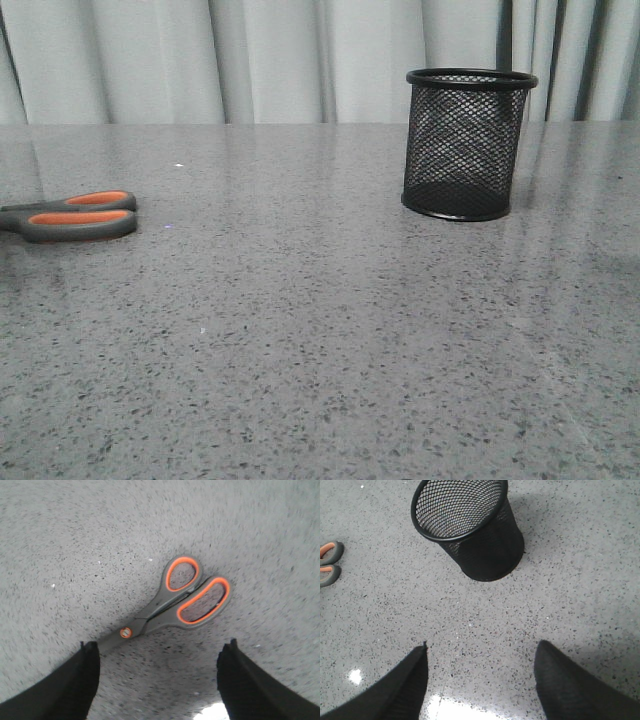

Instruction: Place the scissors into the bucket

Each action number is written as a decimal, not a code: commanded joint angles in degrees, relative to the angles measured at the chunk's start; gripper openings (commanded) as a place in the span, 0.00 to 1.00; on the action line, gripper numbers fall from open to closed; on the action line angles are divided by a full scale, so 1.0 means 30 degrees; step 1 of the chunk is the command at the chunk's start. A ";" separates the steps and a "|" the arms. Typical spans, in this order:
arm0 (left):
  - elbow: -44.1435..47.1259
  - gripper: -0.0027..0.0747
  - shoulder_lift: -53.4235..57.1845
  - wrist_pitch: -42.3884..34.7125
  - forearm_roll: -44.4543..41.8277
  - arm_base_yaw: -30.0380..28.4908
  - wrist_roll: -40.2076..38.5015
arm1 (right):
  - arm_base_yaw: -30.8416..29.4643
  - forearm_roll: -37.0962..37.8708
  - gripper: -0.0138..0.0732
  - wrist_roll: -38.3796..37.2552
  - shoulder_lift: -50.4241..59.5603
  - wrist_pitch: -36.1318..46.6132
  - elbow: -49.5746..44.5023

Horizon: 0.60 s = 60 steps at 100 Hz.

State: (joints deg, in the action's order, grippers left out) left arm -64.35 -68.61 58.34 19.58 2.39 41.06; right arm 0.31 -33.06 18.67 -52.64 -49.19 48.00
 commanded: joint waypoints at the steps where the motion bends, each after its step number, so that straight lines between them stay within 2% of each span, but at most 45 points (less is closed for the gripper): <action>1: -0.1847 0.63 -0.1328 0.0487 0.0139 0.0174 0.2387 | -0.0085 -0.0632 0.64 0.0656 0.0093 0.0672 0.0623; 16: -0.3300 0.63 -0.3897 0.2333 0.0139 0.0174 0.9514 | -0.0085 -0.0632 0.64 0.0778 0.0093 0.0600 0.0623; 21: -0.3555 0.63 -0.4526 0.2548 0.0186 0.0174 1.1142 | -0.0085 -0.0632 0.64 0.0876 0.0093 0.0566 0.0623; 32: -0.3825 0.63 -0.5737 0.2429 0.0344 0.0174 1.1548 | -0.0085 -0.0632 0.64 0.1082 0.0093 0.0566 0.0623; 49: -0.3815 0.63 -0.6997 0.3076 0.0344 0.0307 1.4233 | -0.0085 -0.0632 0.64 0.1242 0.0093 0.0566 0.0623; 60: -0.3815 0.63 -0.7556 0.2949 0.0168 0.0600 1.4841 | -0.0085 -0.0632 0.64 0.1365 0.0093 0.0566 0.0623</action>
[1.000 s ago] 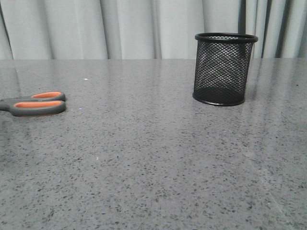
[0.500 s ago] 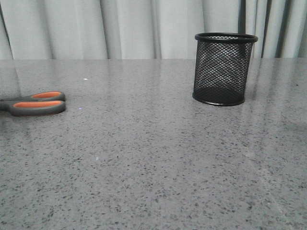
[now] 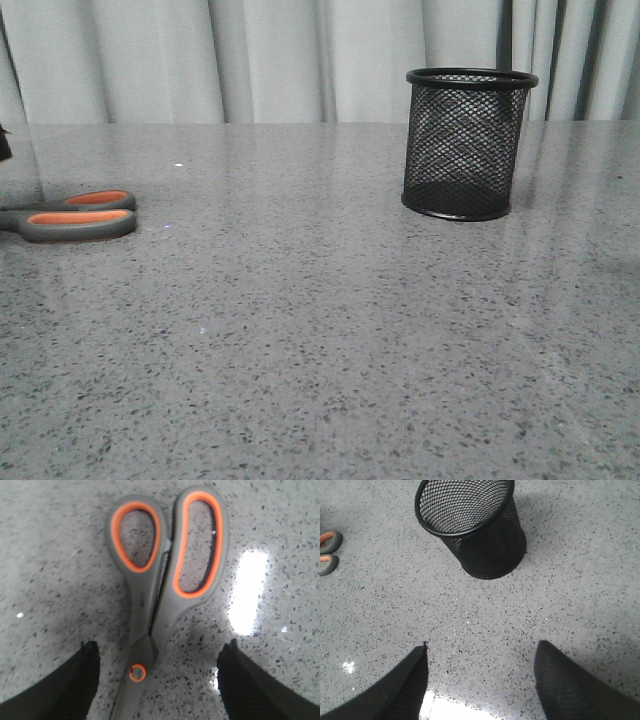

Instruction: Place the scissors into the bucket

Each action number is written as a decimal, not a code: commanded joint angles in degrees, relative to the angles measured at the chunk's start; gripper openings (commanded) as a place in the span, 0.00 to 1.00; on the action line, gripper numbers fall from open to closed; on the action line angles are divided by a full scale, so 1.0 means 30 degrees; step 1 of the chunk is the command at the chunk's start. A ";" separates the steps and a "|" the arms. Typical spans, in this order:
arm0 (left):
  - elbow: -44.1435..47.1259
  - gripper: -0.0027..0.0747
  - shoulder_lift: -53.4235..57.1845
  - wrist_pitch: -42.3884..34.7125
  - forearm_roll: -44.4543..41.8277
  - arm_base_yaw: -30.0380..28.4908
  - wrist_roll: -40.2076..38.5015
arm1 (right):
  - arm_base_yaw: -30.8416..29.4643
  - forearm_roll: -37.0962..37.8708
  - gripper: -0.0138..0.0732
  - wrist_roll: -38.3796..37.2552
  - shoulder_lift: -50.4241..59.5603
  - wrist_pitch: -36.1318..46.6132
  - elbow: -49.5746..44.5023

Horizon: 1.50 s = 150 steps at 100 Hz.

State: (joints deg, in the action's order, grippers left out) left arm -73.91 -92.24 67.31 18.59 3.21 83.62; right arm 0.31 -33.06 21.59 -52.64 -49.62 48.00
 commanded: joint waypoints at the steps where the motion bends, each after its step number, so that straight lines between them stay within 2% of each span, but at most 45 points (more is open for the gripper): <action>1: -0.0627 0.63 0.0285 -0.0077 0.0502 0.0343 0.0748 | -0.0085 -0.0632 0.64 0.0391 0.0093 0.0709 0.0623; 51: -0.0627 0.63 -0.1127 -0.1642 -0.0287 0.0864 0.0903 | -0.0085 -0.0632 0.64 0.0420 0.0093 0.0641 0.0623; 104: -0.0627 0.62 -0.1897 0.0347 0.0054 0.0864 0.1253 | -0.0085 -0.0632 0.64 0.0464 0.0093 0.0574 0.0623; 119: -0.0627 0.51 -0.2039 0.0713 0.0054 0.0864 0.1298 | -0.0085 -0.0632 0.64 0.0464 0.0093 0.0574 0.0623; 150: -0.0627 0.16 -0.2039 0.1561 0.0054 0.0864 0.1703 | -0.0085 -0.0632 0.64 0.0543 0.0093 0.0574 0.0623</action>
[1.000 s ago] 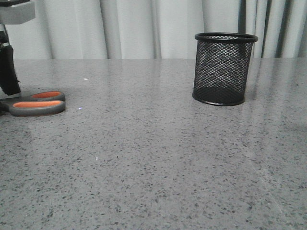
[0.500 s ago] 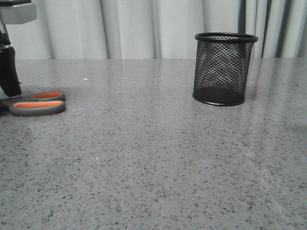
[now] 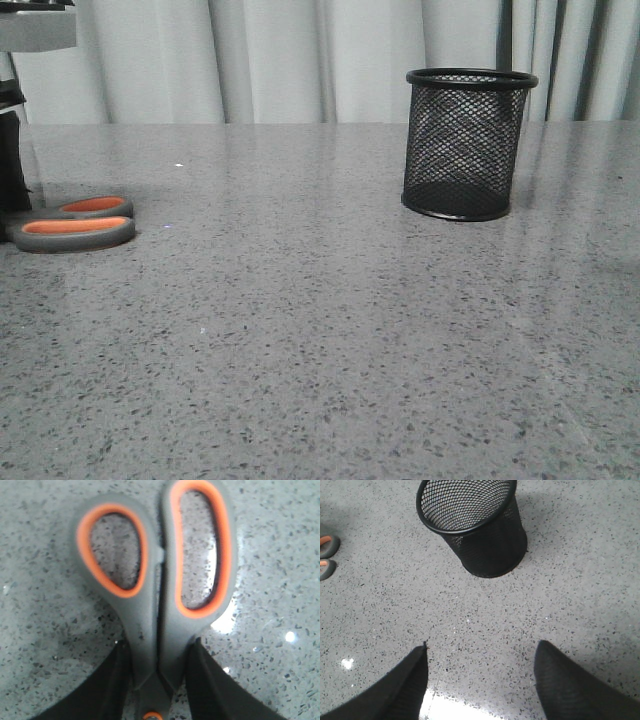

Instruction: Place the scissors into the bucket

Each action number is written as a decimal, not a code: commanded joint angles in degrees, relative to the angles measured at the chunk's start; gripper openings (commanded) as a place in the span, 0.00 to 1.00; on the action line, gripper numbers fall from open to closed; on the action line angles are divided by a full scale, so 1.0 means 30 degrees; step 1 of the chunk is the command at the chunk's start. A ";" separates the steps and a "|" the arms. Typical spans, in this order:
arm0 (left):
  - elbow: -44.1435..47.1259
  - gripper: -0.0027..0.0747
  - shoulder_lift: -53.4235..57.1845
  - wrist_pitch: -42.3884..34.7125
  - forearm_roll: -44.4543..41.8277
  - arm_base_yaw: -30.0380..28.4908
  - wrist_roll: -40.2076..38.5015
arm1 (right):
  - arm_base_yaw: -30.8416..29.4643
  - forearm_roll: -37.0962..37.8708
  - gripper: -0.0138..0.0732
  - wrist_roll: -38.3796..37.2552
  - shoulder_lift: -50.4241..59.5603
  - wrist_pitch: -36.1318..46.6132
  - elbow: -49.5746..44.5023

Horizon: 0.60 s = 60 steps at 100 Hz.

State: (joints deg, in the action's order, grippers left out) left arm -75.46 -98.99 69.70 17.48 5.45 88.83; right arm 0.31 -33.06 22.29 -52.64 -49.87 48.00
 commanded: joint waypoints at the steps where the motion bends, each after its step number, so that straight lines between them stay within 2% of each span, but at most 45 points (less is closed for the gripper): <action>1: -0.0112 0.15 0.0212 0.0764 0.0422 0.0115 -0.0029 | -0.0085 -0.0632 0.64 0.0310 0.0093 0.0660 0.0623; 12: -0.0130 0.01 0.0212 0.0764 0.0384 0.0115 -0.0902 | -0.0085 -0.0632 0.64 0.0310 0.0093 0.0660 0.0623; 47: -0.2387 0.01 0.1471 0.0764 -0.0040 0.0492 -0.3522 | -0.0085 -0.0684 0.64 0.0310 0.0093 0.0660 0.0623; 60: -0.3509 0.01 0.2551 0.0764 -0.0806 0.1140 -0.4337 | -0.0085 -0.1857 0.64 0.0310 0.0093 0.0660 0.0658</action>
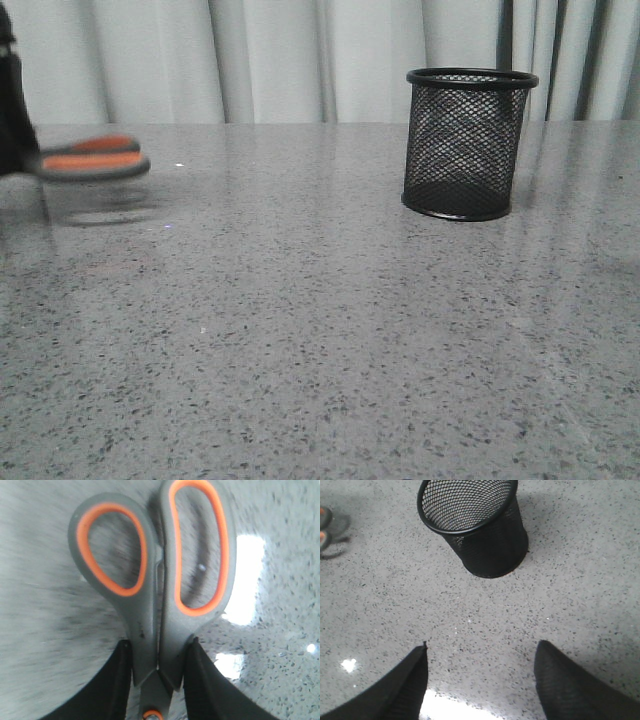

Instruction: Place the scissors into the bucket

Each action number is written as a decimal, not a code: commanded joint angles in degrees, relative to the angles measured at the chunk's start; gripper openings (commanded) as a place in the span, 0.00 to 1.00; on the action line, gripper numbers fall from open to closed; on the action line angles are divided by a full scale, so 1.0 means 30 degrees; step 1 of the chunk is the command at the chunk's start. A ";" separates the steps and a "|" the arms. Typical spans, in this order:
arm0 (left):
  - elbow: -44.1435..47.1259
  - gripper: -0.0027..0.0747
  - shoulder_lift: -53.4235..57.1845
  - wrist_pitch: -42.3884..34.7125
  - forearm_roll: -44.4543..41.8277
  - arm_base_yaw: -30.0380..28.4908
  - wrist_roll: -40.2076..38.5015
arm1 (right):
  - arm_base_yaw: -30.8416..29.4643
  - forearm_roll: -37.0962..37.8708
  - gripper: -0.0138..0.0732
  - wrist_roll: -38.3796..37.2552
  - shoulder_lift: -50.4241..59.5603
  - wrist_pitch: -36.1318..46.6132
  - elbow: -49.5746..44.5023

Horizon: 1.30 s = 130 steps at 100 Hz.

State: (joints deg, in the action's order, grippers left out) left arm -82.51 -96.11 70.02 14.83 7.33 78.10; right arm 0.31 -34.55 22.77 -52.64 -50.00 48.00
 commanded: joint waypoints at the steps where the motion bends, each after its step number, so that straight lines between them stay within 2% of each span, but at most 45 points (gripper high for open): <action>1: -0.1216 0.01 0.1714 0.0658 0.0022 0.0617 -0.0890 | -0.0085 -0.1450 0.64 0.0150 0.0093 0.0701 0.0638; 23: -0.2900 0.01 0.3983 0.0658 -0.0482 0.2415 -0.2236 | -0.0085 -0.5281 0.64 0.1679 0.0093 0.0704 0.0992; 42: -0.4306 0.01 0.5528 0.0623 -0.0778 0.4333 -0.3255 | -0.0085 -1.0734 0.64 0.5329 0.0093 0.0190 0.1483; 55: -0.5347 0.01 0.5950 0.0578 -0.1942 0.6095 -0.5311 | -0.0085 -1.3749 0.64 0.7111 0.0093 -0.0199 0.1954; 69: -0.6485 0.01 0.5950 0.0302 -0.3221 0.8383 -0.6852 | -0.0085 -1.4164 0.64 0.7291 0.0093 -0.0281 0.2674; 86: -0.7139 0.01 0.5915 -0.1307 -0.4505 1.1078 -0.8414 | -0.0085 -1.4238 0.64 0.7291 -0.0032 -0.0580 0.3557; 130: -0.7139 0.01 0.5493 -0.3689 -0.4787 1.5422 -0.9490 | -0.0085 -1.4755 0.64 0.7291 -0.0703 -0.1626 0.4542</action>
State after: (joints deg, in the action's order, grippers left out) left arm -102.09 -80.72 64.08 0.48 51.66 50.83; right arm 0.31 -74.90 43.95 -54.97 -55.37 59.60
